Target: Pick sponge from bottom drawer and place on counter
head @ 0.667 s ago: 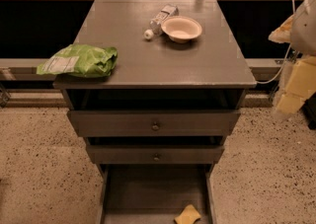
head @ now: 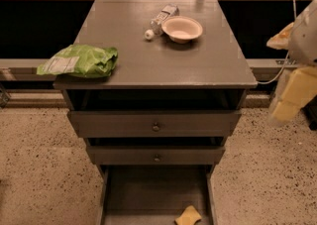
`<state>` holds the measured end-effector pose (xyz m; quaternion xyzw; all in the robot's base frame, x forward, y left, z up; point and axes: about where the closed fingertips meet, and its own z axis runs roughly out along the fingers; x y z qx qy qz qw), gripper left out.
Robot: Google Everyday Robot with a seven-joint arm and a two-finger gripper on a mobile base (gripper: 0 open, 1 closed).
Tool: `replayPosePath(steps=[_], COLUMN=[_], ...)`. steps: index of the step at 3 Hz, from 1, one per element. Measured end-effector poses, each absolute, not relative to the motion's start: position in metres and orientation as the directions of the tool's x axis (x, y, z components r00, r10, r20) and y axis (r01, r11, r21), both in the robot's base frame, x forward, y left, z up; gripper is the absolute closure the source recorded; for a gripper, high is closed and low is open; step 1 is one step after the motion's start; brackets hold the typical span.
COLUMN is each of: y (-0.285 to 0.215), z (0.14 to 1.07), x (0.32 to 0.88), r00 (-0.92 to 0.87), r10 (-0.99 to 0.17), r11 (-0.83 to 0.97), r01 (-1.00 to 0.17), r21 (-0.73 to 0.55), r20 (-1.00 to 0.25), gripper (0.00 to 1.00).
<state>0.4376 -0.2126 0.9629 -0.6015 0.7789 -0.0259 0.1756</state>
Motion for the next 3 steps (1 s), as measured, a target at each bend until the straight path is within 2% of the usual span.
replayPosePath(steps=[2, 3], y=[-0.169, -0.167], z=[0.852, 0.804], x=[0.395, 0.390], r00=[-0.100, -0.105], r10=[-0.880, -0.879], r11=[0.222, 0.224], r01=[-0.951, -0.952], r21=[-0.215, -0.209], r20=[-0.465, -0.465], gripper=[0.00, 0.00])
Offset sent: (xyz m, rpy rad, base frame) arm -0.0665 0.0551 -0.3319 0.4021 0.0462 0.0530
